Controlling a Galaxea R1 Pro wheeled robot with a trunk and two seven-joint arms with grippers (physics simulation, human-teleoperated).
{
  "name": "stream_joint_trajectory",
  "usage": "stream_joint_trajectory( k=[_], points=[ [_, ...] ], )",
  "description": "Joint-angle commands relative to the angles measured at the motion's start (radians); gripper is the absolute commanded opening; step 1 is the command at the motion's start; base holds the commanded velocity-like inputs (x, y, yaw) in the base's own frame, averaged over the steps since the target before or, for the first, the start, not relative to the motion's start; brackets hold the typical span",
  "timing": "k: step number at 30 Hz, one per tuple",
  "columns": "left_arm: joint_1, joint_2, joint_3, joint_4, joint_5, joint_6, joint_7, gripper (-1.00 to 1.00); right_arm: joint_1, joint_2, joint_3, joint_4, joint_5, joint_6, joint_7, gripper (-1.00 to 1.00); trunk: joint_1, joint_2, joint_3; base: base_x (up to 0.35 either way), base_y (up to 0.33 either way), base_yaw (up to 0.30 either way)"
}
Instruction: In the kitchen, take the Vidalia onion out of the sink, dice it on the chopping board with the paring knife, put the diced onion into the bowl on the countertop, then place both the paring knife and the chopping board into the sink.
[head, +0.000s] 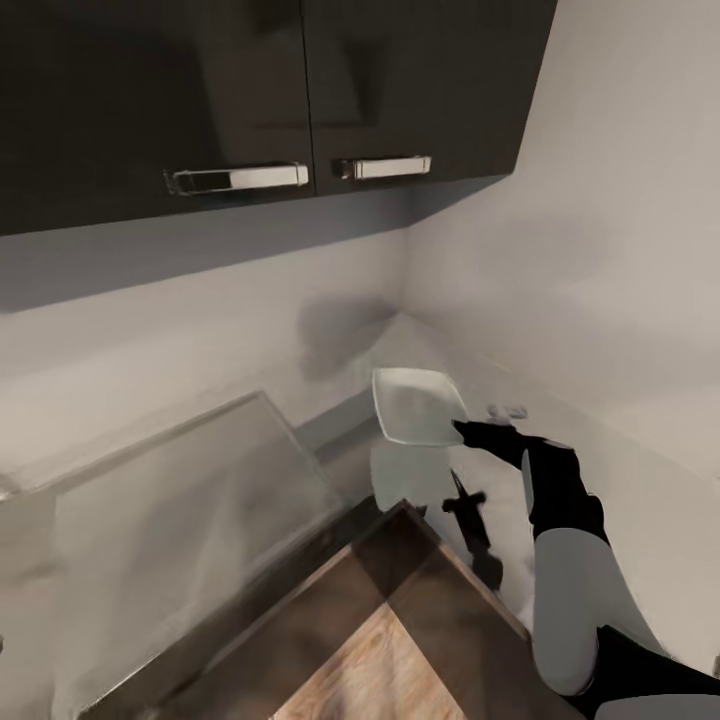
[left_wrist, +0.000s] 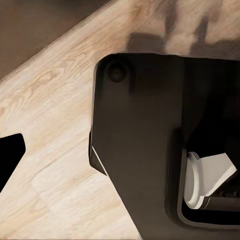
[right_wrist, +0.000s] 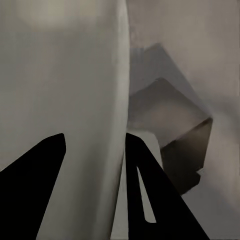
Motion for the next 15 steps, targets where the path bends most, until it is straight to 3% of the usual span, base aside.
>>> stream_joint_trajectory(
  k=[1,11,15],
  points=[
    [0.0,-0.001,0.002,-0.001,0.002,-0.001,0.0,1.0,-0.001,0.001,-0.006,-0.012,0.013,0.0,0.059,-1.0,0.0,-0.002,-0.002,-0.341,0.0,0.0],
    [0.0,-0.001,0.002,-0.001,0.002,-0.001,0.0,1.0,-0.001,0.001,-0.005,-0.02,0.018,0.0,0.095,-1.0,0.0,-0.002,-0.002,-0.341,0.0,0.007],
    [0.0,-0.001,0.002,0.0,0.002,-0.001,0.0,1.0,-0.001,0.001,-0.005,-0.02,0.018,0.001,0.095,-1.0,0.0,-0.002,-0.002,-0.341,0.0,0.199]
  ],
)
